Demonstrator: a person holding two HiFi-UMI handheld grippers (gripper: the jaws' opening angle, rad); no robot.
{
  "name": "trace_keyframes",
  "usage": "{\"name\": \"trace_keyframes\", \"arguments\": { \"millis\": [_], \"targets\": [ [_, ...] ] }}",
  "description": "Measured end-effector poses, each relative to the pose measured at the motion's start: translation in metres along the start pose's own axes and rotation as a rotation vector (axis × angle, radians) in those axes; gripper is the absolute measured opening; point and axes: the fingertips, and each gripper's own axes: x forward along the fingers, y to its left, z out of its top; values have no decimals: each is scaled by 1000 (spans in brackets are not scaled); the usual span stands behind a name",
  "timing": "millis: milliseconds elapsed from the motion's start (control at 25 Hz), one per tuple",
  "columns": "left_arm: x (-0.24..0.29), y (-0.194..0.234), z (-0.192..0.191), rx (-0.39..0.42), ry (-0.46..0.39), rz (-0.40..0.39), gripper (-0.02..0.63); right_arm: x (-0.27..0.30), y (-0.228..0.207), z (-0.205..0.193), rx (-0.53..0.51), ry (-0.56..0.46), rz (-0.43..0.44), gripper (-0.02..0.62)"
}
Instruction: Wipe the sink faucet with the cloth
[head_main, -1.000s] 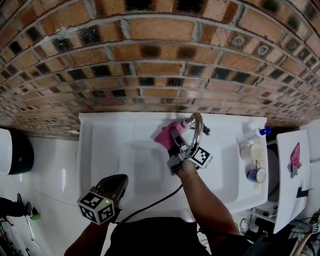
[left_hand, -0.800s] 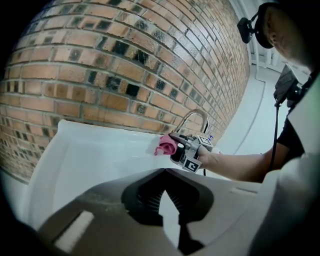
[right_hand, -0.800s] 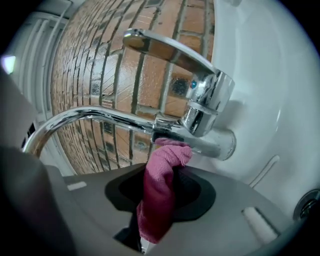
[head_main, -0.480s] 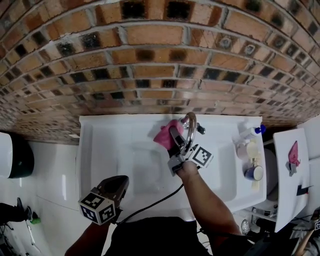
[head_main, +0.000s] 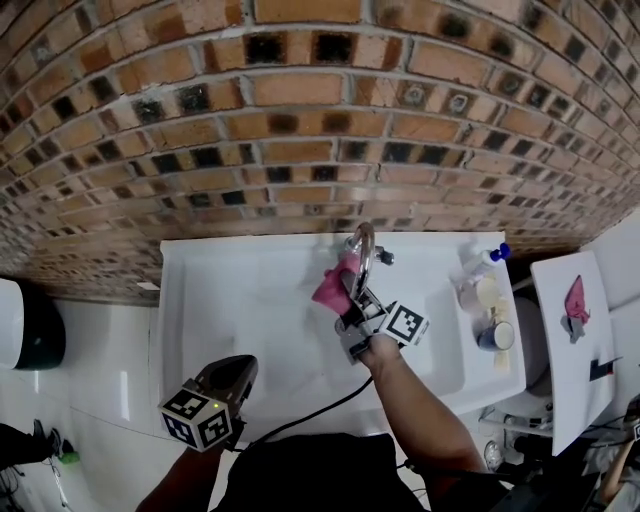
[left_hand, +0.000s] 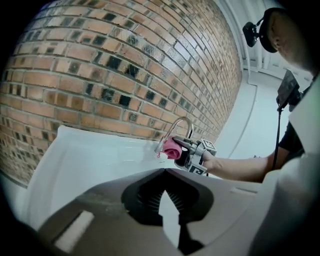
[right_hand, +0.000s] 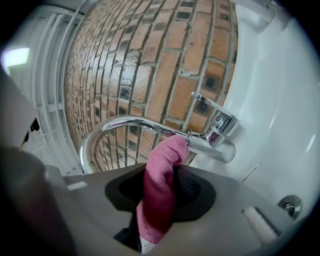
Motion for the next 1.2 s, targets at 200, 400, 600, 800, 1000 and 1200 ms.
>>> {"name": "trace_keyframes", "arguments": {
  "millis": [200, 400, 600, 800, 1000, 1200],
  "targets": [
    [-6, -16, -2, 27, -25, -45, 6, -35, 14, -2, -37, -14, -24, 132],
    [-8, -34, -10, 32, -23, -109, 6, -78, 39, -8, -72, -23, -54, 132],
    [-5, -60, -12, 65, -26, -163, 6, -130, 60, -22, -151, 8, -145, 132],
    [-11, -87, -13, 64, -91, -148, 6, -169, 100, -39, -494, 188, -170, 133],
    [-19, -112, -34, 1, -122, -99, 6, -224, 125, -55, -574, 266, -175, 132],
    [-29, -152, -61, 2, -124, -72, 6, -277, 155, -67, -667, 327, -145, 132]
  ]
}}
